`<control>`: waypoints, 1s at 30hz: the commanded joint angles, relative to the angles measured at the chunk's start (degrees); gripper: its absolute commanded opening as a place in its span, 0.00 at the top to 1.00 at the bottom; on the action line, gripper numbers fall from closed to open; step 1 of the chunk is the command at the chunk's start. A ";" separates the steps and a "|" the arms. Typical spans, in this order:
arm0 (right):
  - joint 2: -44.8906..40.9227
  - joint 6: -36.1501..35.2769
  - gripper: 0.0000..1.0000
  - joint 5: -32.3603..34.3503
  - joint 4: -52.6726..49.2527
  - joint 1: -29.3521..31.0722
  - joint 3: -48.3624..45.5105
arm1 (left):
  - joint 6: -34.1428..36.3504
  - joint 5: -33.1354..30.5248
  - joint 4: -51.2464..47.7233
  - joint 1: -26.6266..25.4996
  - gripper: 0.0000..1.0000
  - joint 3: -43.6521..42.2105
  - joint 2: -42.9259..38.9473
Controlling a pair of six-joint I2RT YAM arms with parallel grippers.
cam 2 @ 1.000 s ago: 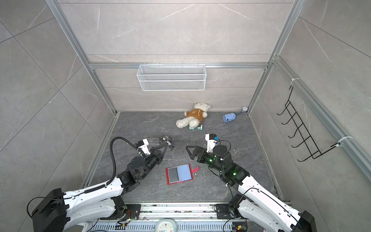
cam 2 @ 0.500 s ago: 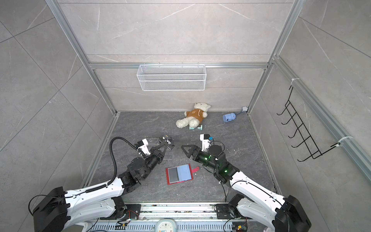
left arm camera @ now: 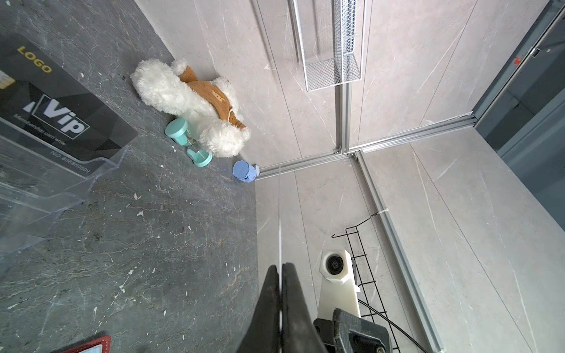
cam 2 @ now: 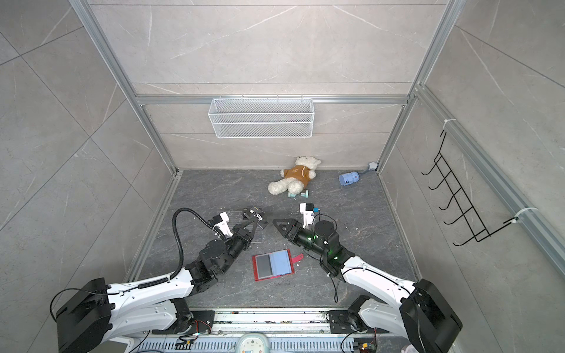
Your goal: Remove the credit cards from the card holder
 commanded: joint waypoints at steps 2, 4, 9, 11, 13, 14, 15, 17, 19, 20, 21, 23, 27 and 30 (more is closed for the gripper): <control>1.89 2.25 0.40 -0.89 6.91 0.94 -0.47 | 2.08 -1.64 4.98 -0.72 1.00 2.88 1.71; 2.67 2.58 0.41 -0.66 7.94 1.43 -0.34 | 2.09 -3.26 5.43 -0.90 1.00 3.12 2.55; 4.59 2.86 0.44 0.14 9.98 3.06 -0.18 | 2.06 -3.71 6.81 -1.25 1.00 3.63 4.71; 5.18 3.03 0.46 0.42 10.67 3.52 -0.17 | 2.01 -3.93 7.59 -1.33 1.00 3.76 5.65; 5.90 3.16 0.48 0.52 11.33 3.87 -0.08 | 1.96 -4.05 8.16 -1.43 1.00 3.88 6.43; 6.22 3.20 0.49 0.48 11.68 4.05 0.00 | 1.99 -4.02 8.26 -1.49 1.00 3.97 6.71; 6.51 3.29 0.50 0.60 12.08 4.23 0.08 | 2.00 -4.06 8.51 -1.51 1.00 4.06 7.07; 7.09 3.60 0.52 0.61 12.78 4.27 0.09 | 1.88 -4.04 9.16 -1.60 1.00 4.15 7.65; 7.59 3.77 0.55 0.74 13.45 4.38 0.04 | 1.91 -4.12 9.94 -1.60 1.00 4.12 7.99; 7.68 3.84 0.56 0.91 13.71 4.32 -0.01 | 1.91 -4.10 10.11 -1.62 1.00 4.07 8.00; 7.72 3.96 0.57 1.03 14.03 4.31 -0.01 | 1.91 -4.13 10.15 -1.72 1.00 4.07 8.00; 8.01 4.06 0.60 1.18 14.34 4.33 -0.07 | 1.86 -4.25 10.14 -1.69 1.00 4.07 8.00; 8.51 4.61 0.63 1.83 15.85 4.34 -0.12 | 1.92 -4.35 10.30 -1.87 1.00 4.12 8.00; 9.06 5.38 0.66 2.45 17.92 4.37 -0.38 | 1.89 -4.52 10.47 -1.95 1.00 4.13 8.02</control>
